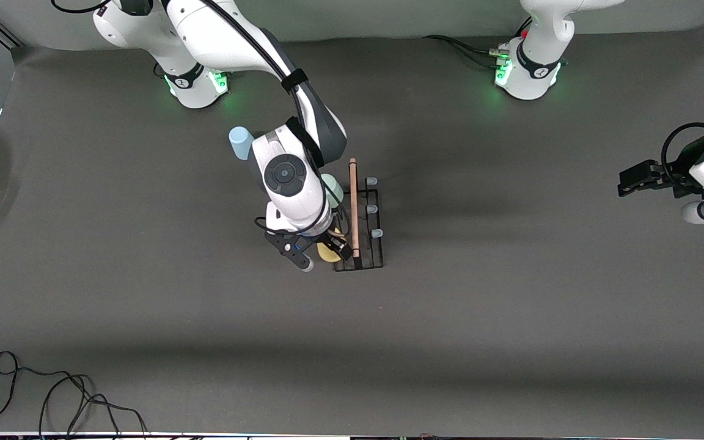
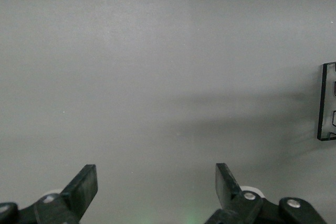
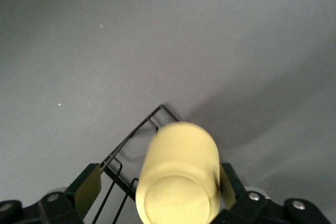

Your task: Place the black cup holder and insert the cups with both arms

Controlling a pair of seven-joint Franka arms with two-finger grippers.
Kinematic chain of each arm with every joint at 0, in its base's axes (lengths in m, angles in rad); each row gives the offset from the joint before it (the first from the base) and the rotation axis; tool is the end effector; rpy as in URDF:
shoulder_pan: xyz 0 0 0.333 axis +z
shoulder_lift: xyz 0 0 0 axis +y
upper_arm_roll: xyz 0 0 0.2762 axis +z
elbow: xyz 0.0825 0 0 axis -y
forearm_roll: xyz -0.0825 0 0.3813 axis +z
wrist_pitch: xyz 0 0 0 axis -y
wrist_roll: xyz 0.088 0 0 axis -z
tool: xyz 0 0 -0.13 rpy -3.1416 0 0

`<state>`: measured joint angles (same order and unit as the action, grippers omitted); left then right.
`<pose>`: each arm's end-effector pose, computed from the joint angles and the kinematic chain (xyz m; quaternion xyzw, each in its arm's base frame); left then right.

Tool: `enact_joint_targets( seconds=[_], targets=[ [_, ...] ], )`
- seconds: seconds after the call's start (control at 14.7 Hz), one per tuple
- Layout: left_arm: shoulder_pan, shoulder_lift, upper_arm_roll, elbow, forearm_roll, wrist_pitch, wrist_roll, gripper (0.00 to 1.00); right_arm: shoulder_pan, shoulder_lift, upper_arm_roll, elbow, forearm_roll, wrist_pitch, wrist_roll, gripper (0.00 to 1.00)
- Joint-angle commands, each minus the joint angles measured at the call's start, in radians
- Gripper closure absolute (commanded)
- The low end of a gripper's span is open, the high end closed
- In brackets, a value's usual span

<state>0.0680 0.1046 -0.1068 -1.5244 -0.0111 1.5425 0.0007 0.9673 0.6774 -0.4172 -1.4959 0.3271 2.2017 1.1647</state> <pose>0.5723 -0.0212 0.5225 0.9988 -0.0196 -0.0431 0.0103 0.5624 0.4095 0.2516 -0.9379 0.3436 -0.0232 0.0413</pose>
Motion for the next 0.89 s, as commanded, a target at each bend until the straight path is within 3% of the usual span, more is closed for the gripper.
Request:
enact_joint_targets(
  seconds=[0.0,0.48,0.82],
  targets=[
    [0.004,-0.010,-0.004,-0.011,0.014,-0.002,-0.002,0.00,-0.019,-0.070,-0.012,0.006,-0.072,-0.045,-0.084,0.00],
    [0.004,-0.010,-0.004,-0.011,0.014,-0.002,-0.002,0.00,-0.231,-0.326,-0.032,0.003,-0.075,-0.439,-0.492,0.00],
    [0.004,-0.010,-0.004,-0.011,0.014,-0.004,-0.002,0.00,-0.234,-0.436,-0.256,0.003,-0.077,-0.648,-0.827,0.00]
  ],
)
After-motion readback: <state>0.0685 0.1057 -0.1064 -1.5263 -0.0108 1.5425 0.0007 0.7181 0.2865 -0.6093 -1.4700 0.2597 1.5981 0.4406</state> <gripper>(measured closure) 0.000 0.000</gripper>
